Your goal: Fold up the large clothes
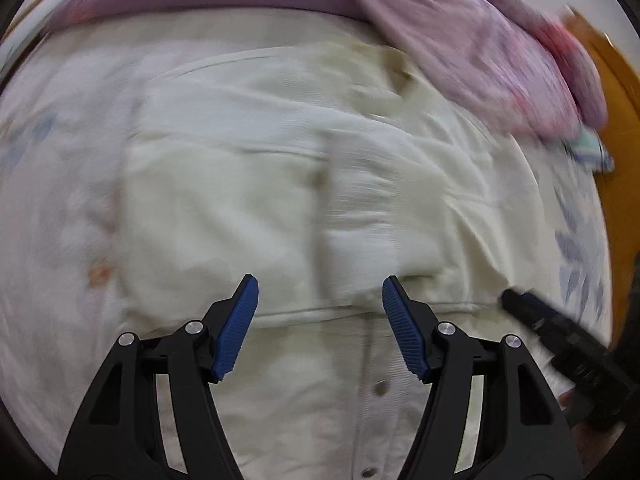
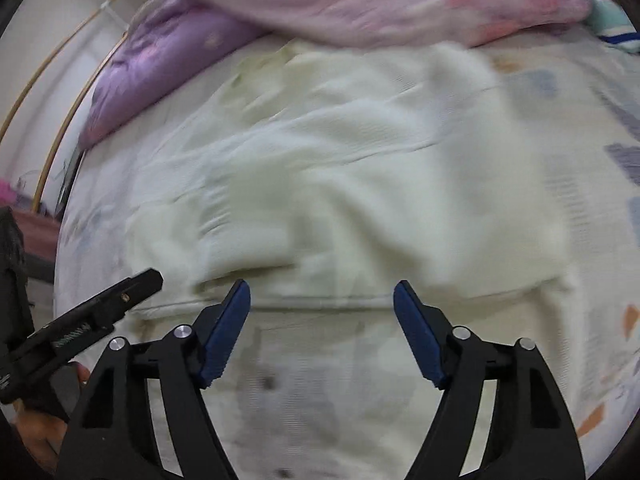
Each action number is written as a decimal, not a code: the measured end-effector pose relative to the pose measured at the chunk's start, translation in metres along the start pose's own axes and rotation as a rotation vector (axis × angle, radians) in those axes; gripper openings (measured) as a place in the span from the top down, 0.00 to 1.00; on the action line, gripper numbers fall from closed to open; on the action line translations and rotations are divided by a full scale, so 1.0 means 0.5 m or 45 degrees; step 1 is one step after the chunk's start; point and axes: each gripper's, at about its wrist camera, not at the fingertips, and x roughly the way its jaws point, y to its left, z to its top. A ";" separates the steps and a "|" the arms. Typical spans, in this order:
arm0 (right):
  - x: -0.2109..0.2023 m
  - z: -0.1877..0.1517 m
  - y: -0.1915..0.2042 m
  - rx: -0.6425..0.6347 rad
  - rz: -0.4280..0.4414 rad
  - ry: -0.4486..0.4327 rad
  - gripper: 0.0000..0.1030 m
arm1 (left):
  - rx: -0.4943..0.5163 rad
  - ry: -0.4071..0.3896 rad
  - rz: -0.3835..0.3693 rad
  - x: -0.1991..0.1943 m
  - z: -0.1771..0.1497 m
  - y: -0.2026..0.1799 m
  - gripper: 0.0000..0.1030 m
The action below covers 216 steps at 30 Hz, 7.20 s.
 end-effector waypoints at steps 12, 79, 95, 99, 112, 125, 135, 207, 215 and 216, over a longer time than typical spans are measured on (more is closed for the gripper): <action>-0.041 0.032 -0.229 0.160 -0.092 -0.065 0.33 | 0.358 0.109 0.230 0.169 0.005 -0.190 0.21; 0.348 0.466 -0.058 -0.595 -0.251 0.255 0.39 | 0.013 0.165 0.219 0.216 0.397 0.345 0.21; 0.396 0.475 -0.138 -0.518 -0.177 0.340 0.34 | 0.248 0.153 0.236 0.271 0.433 0.303 0.56; 0.380 0.459 -0.130 -0.496 -0.144 0.362 0.68 | 0.281 0.133 0.277 0.265 0.420 0.278 0.89; 0.130 0.326 -0.092 -0.557 -0.115 0.043 0.94 | 0.279 -0.162 0.250 0.028 0.336 0.228 0.93; -0.106 0.075 -0.082 -0.548 0.019 -0.003 0.94 | 0.110 -0.191 0.247 -0.160 0.085 0.204 0.93; -0.152 -0.109 -0.114 -0.497 0.015 0.077 0.93 | -0.055 -0.151 0.259 -0.233 -0.148 0.214 0.93; -0.144 -0.465 -0.192 0.359 0.134 0.522 0.57 | -0.754 0.432 -0.105 -0.141 -0.513 0.331 0.52; -0.107 -0.452 -0.267 0.851 0.244 0.589 0.51 | -0.845 0.473 -0.072 -0.117 -0.474 0.302 0.37; -0.093 -0.456 -0.267 0.917 0.255 0.607 0.51 | -0.861 0.493 -0.062 -0.106 -0.471 0.289 0.37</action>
